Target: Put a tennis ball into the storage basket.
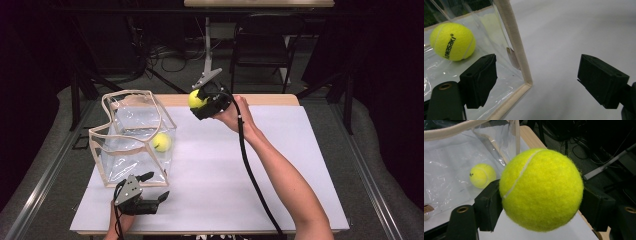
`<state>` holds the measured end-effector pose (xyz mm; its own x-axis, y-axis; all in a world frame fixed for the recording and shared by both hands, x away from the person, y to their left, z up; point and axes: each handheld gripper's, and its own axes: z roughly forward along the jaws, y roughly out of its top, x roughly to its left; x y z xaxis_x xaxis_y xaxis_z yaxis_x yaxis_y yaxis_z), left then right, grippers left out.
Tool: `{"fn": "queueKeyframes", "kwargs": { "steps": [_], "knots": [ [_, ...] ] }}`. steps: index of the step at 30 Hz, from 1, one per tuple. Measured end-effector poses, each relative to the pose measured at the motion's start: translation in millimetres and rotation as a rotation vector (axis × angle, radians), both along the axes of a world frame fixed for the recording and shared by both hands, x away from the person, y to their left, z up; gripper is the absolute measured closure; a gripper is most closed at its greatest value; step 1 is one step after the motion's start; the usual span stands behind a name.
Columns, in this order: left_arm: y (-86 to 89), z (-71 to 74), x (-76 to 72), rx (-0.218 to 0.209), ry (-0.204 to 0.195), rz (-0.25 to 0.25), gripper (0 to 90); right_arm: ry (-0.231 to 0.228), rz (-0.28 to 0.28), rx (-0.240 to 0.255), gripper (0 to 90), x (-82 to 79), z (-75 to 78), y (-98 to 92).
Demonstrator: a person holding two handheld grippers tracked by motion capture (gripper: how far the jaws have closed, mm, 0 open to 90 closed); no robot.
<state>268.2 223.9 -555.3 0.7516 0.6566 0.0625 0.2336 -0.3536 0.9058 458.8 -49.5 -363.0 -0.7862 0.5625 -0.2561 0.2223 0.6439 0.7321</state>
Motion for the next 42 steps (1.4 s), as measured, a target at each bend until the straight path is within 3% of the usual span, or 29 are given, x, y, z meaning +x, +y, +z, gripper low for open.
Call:
{"fn": "queueKeyframes", "kwargs": {
  "steps": [42],
  "knots": [
    [0.4, 0.1, -0.1, -0.001, 0.000, 0.000, 16.0, -0.029, 0.078, -0.006, 25.9, -3.6, 20.7, 44.7]
  ]
}}
